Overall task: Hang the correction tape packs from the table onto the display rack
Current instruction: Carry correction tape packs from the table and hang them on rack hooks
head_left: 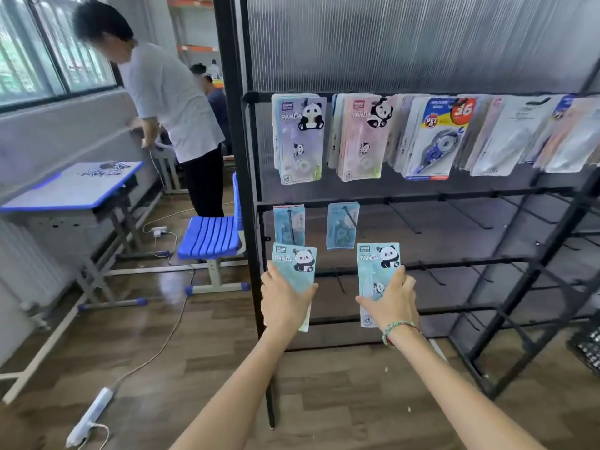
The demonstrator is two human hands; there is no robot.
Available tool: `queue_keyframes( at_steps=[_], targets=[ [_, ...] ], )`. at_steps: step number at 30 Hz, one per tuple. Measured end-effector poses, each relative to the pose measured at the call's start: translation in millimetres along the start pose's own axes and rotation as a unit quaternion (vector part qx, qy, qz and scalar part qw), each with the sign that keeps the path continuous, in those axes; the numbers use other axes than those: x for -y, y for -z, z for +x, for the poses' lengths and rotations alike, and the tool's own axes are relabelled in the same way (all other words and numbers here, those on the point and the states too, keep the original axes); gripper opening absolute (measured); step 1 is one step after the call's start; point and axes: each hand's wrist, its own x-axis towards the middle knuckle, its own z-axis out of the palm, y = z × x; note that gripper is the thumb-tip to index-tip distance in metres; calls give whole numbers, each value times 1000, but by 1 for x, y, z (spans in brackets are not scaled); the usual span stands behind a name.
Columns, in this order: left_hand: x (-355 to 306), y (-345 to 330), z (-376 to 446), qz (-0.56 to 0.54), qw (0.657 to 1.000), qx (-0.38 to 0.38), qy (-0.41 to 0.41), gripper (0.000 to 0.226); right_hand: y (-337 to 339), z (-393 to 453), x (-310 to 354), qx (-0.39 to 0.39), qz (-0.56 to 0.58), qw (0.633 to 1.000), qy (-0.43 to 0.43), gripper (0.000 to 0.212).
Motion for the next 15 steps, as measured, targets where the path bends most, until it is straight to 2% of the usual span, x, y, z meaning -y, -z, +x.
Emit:
queue_keyframes(
  at_steps=[15],
  targets=[
    [-16,-37,39,13,997,-28,66,108,-21,79,-4,59,3,995,75,111]
  ],
)
